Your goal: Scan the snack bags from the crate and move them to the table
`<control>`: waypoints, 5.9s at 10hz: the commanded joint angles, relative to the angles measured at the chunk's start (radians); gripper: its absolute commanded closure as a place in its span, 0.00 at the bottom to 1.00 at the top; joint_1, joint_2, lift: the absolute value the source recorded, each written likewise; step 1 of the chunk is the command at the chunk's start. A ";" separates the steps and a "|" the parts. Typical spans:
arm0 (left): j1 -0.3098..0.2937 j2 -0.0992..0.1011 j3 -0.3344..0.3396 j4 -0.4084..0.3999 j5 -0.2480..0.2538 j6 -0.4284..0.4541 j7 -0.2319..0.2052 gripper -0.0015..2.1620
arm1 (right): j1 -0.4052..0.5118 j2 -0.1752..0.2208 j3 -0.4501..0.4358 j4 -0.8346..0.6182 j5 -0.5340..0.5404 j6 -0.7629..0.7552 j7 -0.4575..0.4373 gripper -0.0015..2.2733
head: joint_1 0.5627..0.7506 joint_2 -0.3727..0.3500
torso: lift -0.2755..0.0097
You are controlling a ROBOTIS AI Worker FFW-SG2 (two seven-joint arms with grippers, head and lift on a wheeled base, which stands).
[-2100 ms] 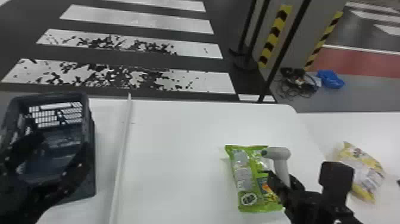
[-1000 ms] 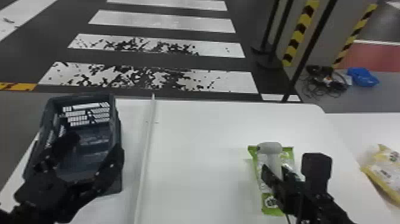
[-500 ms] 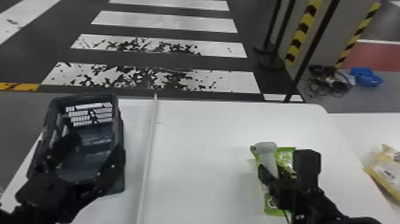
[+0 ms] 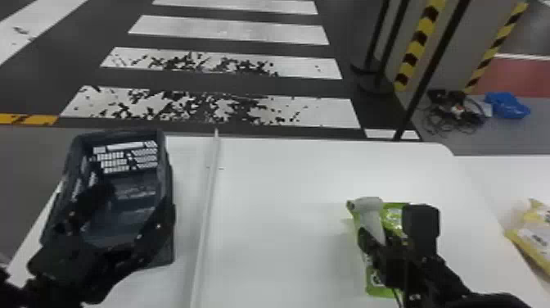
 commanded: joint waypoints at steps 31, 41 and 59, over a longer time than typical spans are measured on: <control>0.074 -0.018 0.011 -0.078 -0.046 0.043 -0.001 0.00 | -0.130 -0.249 -0.394 0.676 -0.232 -0.448 0.442 0.30 | 0.70 0.03 | 0.63; 0.068 -0.009 0.005 -0.075 -0.037 0.037 -0.013 0.00 | 0.069 -0.184 -0.514 0.225 -0.402 0.025 0.631 0.09 | 0.70 0.03 | 0.63; -0.011 -0.015 -0.006 0.015 -0.017 0.052 -0.013 0.00 | -0.147 -0.298 -0.339 0.417 -0.275 0.126 0.828 0.99 | 0.70 0.17 | 0.63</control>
